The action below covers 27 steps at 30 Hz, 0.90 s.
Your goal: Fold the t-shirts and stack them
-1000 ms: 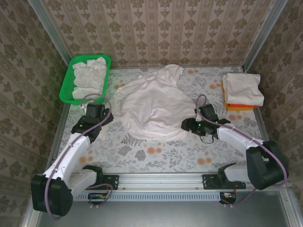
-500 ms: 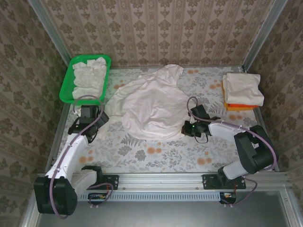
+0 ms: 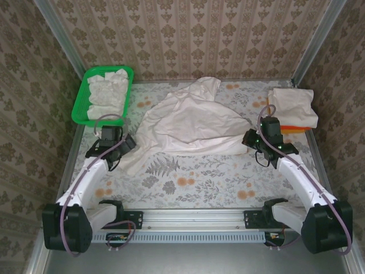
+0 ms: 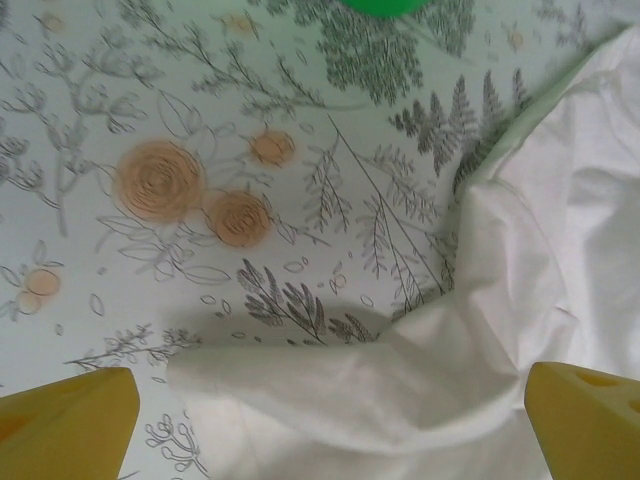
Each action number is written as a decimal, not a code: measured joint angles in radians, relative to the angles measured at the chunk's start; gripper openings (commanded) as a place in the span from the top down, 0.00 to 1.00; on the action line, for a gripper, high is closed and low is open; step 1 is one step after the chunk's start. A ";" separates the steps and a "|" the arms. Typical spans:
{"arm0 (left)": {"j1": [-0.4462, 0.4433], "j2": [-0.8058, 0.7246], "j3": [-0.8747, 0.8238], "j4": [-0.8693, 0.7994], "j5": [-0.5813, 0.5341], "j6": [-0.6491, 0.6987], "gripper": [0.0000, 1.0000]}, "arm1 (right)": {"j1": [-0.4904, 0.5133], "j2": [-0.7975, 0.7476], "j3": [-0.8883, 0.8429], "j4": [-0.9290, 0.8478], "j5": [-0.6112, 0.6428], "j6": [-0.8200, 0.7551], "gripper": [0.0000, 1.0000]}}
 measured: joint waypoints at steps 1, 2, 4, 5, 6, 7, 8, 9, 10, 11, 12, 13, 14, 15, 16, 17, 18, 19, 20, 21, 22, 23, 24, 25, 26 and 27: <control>-0.012 0.020 0.000 0.003 0.006 0.000 0.01 | -0.007 0.022 0.000 -0.011 0.000 0.000 1.00; -0.026 0.039 0.001 0.006 0.011 0.000 0.01 | -0.011 0.042 0.000 -0.017 0.000 0.001 1.00; -0.057 0.071 0.002 0.012 0.018 -0.001 0.03 | -0.015 0.074 0.000 -0.021 0.000 0.001 1.00; -0.071 0.089 0.005 0.013 0.021 -0.001 0.05 | -0.016 0.087 0.000 -0.020 -0.001 0.002 1.00; -0.082 0.108 0.009 0.016 0.025 -0.003 0.07 | -0.017 0.096 0.000 -0.019 -0.001 0.002 1.00; -0.093 0.132 0.017 0.019 0.035 -0.003 0.08 | -0.017 0.106 0.000 -0.019 -0.001 0.003 1.00; -0.099 0.156 0.028 0.023 0.049 -0.004 0.09 | -0.018 0.115 0.000 -0.018 -0.001 0.004 1.00; -0.100 0.179 0.038 0.027 0.061 -0.005 0.10 | -0.020 0.122 0.000 -0.017 -0.002 0.004 1.00; -0.103 0.203 0.049 0.030 0.071 -0.005 0.12 | -0.021 0.127 0.000 -0.016 -0.003 0.004 1.00; -0.105 0.221 0.056 0.034 0.076 -0.005 0.13 | -0.023 0.131 0.000 -0.016 -0.005 0.004 1.00; -0.105 0.234 0.060 0.037 0.079 -0.006 0.14 | -0.025 0.134 0.000 -0.016 -0.005 0.004 1.00; -0.105 0.246 0.061 0.042 0.083 -0.004 0.15 | -0.027 0.137 0.000 -0.016 -0.005 0.004 1.00; -0.105 0.254 0.061 0.045 0.089 0.000 0.16 | -0.031 0.140 0.000 -0.016 -0.005 0.004 1.00; -0.104 0.259 0.061 0.048 0.093 0.006 0.18 | -0.032 0.142 0.000 -0.015 -0.006 0.004 1.00; -0.100 0.262 0.061 0.053 0.103 0.019 0.19 | -0.035 0.143 0.000 -0.015 -0.006 0.004 1.00; -0.093 0.264 0.061 0.056 0.116 0.031 0.21 | -0.037 0.145 0.000 -0.015 -0.008 0.004 1.00; -0.081 0.267 0.061 0.061 0.131 0.044 0.24 | -0.039 0.147 0.000 -0.014 -0.009 0.004 1.00; -0.065 0.272 0.061 0.066 0.149 0.055 0.27 | -0.040 0.149 0.000 -0.013 -0.010 0.004 1.00; -0.048 0.279 0.061 0.071 0.166 0.066 0.29 | -0.041 0.152 0.000 -0.011 -0.012 0.004 1.00; -0.037 0.286 0.061 0.074 0.179 0.072 0.31 | -0.041 0.155 0.000 -0.008 -0.013 0.004 1.00; -0.024 0.296 0.061 0.076 0.192 0.080 0.31 | -0.042 0.158 0.000 -0.004 -0.014 0.004 1.00; -0.018 0.304 0.061 0.077 0.206 0.083 0.29 | -0.042 0.159 0.000 0.001 -0.016 0.004 1.00; -0.018 0.310 0.061 0.078 0.217 0.089 0.25 | -0.042 0.160 0.000 0.005 -0.018 0.004 1.00; -0.018 0.312 0.061 0.079 0.234 0.095 0.24 | -0.043 0.160 0.000 0.010 -0.021 0.005 1.00; -0.019 0.312 0.061 0.080 0.246 0.100 0.24 | -0.043 0.160 0.000 0.012 -0.024 0.005 1.00; -0.019 0.312 0.061 0.082 0.259 0.105 0.24 | -0.043 0.160 0.000 0.014 -0.027 0.005 1.00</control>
